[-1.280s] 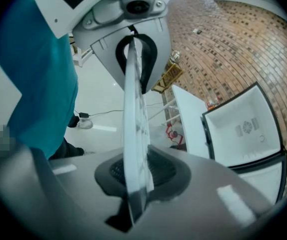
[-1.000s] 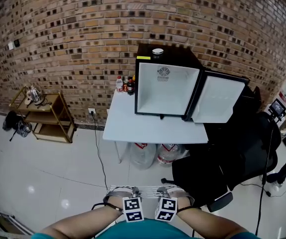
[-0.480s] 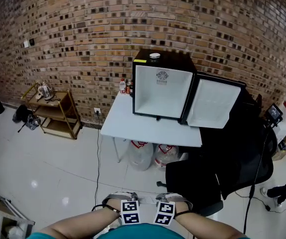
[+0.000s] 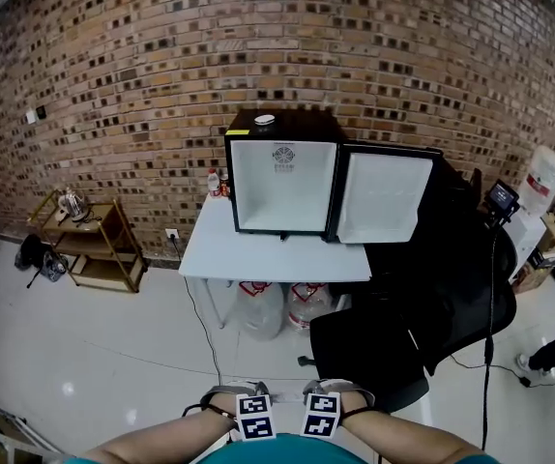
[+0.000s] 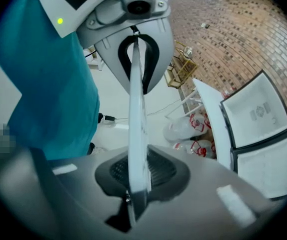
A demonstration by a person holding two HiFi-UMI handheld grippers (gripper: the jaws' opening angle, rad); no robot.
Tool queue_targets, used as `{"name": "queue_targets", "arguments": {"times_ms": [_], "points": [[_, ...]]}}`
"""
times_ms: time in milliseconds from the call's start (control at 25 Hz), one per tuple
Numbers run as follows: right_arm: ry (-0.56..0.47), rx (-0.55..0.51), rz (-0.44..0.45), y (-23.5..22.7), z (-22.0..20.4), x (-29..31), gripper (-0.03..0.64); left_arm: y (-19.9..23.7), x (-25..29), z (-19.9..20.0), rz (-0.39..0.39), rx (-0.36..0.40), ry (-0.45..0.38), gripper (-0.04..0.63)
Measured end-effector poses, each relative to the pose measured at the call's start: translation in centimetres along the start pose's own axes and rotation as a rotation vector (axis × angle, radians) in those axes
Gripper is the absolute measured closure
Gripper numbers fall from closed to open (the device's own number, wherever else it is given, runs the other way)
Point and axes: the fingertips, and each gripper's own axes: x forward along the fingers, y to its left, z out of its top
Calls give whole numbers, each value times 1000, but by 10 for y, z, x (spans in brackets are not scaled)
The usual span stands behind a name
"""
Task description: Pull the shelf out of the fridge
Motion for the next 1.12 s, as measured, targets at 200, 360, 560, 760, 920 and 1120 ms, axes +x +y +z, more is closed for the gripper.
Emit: {"name": "queue_targets", "arguments": {"times_ms": [200, 360, 560, 760, 920, 1120], "points": [[5, 26, -14, -7, 12, 0, 581, 9, -6, -10, 10, 29, 0, 560], [0, 21, -20, -13, 25, 3, 581, 17, -11, -21, 19, 30, 4, 560], [0, 7, -18, -17, 34, 5, 581, 20, -14, -30, 24, 15, 6, 560], [2, -3, -25, -21, 38, 6, 583, 23, -15, -33, 32, 12, 11, 560], [6, -5, -25, -20, 37, 5, 583, 23, -16, -32, 34, 10, 6, 560], [14, -3, -24, -19, 33, 4, 581, 22, -15, -29, 34, 11, 3, 560]]}}
